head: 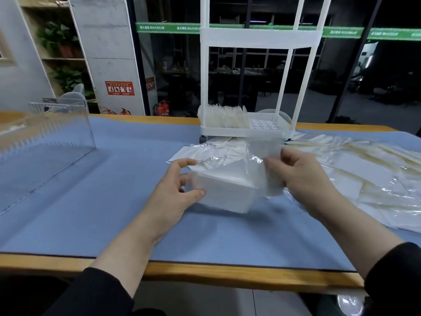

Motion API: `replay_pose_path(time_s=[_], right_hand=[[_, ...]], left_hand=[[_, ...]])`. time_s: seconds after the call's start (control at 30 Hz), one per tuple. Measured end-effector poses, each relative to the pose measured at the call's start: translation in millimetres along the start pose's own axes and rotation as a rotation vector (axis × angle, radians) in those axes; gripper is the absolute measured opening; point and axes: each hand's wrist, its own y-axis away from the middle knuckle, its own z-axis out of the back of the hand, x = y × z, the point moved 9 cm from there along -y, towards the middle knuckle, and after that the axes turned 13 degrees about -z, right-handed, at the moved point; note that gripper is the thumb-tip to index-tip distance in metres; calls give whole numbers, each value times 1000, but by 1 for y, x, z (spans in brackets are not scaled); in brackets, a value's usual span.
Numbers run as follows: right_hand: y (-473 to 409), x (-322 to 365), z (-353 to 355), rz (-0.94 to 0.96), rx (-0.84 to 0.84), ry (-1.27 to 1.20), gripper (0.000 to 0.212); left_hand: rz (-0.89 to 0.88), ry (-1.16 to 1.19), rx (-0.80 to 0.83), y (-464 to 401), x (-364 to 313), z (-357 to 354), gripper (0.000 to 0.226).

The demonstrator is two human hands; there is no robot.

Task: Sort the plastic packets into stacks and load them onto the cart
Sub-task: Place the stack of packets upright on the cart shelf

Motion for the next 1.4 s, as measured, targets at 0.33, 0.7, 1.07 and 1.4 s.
replay_pose_path(time_s=[0.33,0.7,1.07,1.4], right_hand=[[7,46,-42,225,123,729,21],[17,14,-47,144,137,261,38],[35,-11,-81,127,236,391,33],[42,-6,-67,122,187,323,30]], left_hand=[[1,4,83,4,-1,-10,24],[-6,-143,28,2,4,-2,35],[-50,-286,138,5,-3,-11,55],[3,-258,101,0,0,-7,37]])
